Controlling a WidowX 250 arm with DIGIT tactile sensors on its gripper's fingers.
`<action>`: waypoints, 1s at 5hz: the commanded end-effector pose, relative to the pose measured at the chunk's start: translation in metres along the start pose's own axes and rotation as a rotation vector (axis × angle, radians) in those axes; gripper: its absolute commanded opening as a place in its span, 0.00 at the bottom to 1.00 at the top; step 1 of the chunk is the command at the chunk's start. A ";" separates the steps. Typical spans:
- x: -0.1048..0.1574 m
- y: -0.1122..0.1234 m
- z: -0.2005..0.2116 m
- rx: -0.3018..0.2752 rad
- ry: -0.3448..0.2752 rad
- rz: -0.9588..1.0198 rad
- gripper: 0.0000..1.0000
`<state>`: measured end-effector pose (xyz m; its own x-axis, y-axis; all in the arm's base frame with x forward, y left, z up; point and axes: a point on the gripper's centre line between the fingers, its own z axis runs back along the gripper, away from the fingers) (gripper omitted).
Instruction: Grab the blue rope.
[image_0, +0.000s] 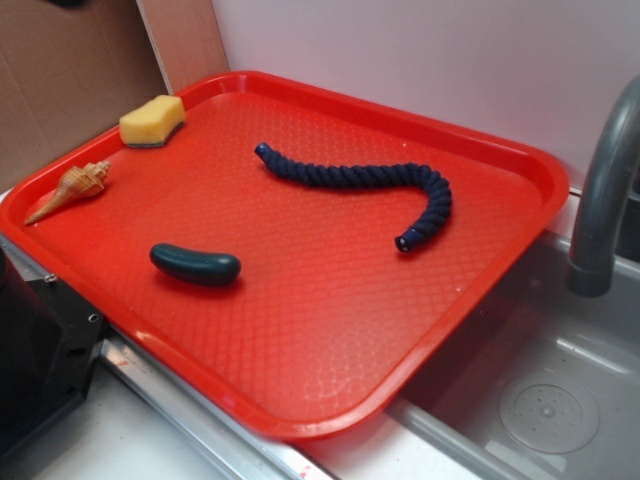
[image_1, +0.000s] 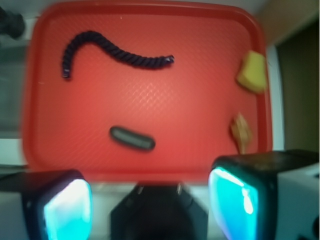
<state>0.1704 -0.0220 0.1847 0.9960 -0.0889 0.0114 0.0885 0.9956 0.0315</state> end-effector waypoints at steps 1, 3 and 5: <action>0.099 -0.002 -0.054 -0.004 -0.149 -0.262 1.00; 0.139 0.006 -0.128 -0.067 -0.162 -0.379 1.00; 0.109 -0.028 -0.140 -0.099 -0.141 -0.555 1.00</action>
<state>0.2726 -0.0462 0.0248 0.8096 -0.5799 0.0915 0.5856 0.8086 -0.0573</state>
